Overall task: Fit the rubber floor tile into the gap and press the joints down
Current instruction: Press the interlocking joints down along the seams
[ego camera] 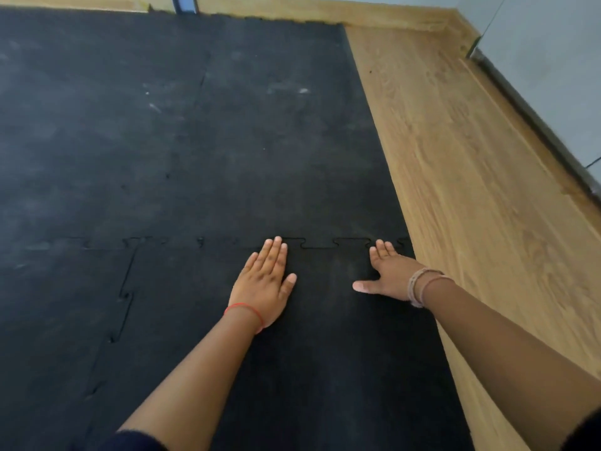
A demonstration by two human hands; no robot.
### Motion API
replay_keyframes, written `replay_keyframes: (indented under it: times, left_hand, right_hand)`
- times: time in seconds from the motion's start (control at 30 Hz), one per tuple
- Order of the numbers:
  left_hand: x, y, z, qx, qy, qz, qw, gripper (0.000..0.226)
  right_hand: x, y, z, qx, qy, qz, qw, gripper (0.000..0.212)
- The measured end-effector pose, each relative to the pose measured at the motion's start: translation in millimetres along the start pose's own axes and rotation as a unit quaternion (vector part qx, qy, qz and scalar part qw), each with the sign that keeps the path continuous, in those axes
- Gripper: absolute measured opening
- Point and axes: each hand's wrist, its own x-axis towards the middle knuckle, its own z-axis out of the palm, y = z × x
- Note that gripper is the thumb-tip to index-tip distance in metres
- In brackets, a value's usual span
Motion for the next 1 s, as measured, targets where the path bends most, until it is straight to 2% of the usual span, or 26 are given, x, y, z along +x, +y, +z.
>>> replay_keyframes:
  times: [0.1, 0.23, 0.3, 0.47, 0.57, 0.67, 0.77, 0.87, 0.93, 1.0]
  left_hand:
    - [0, -23, -7, -0.010, 0.015, 0.001, 1.000, 0.057]
    - [-35, -93, -20, -0.036, 0.077, -0.187, 0.979, 0.060]
    - [-50, -127, -29, -0.032, 0.070, -0.218, 0.973, 0.059]
    - [-50, -154, -34, -0.035, 0.087, -0.214, 0.972, 0.057]
    - [-50, -160, -28, -0.025, 0.092, -0.208, 0.973, 0.058]
    - [-50, -164, -24, -0.020, 0.082, -0.215, 0.973, 0.058]
    - [-51, -163, -26, -0.008, 0.059, -0.214, 0.975, 0.058]
    - [-49, -162, -44, -0.008, -0.018, -0.206, 0.978, 0.060]
    - [-54, -155, -57, 0.037, -0.067, -0.180, 0.981, 0.061]
    - [-63, -136, -69, 0.086, -0.016, -0.108, 0.990, 0.059]
  right_hand:
    - [4, -24, 9, 0.059, 0.078, 0.032, 0.995, 0.095]
    - [9, -89, 44, 0.043, 0.178, -0.049, 0.982, 0.093]
    - [19, -117, 39, 0.033, 0.201, -0.082, 0.976, 0.092]
    - [43, -174, 15, 0.009, 0.213, -0.168, 0.963, 0.096]
    - [48, -184, 16, -0.007, 0.221, -0.169, 0.960, 0.108]
    - [49, -182, 11, -0.031, 0.194, -0.169, 0.966, 0.115]
    - [49, -183, 3, -0.047, 0.156, -0.169, 0.972, 0.106]
    - [42, -186, -4, -0.048, 0.133, -0.150, 0.978, 0.098]
    - [27, -184, 4, 0.000, 0.157, -0.141, 0.977, 0.087]
    - [1, -178, 16, 0.061, 0.227, -0.144, 0.961, 0.078]
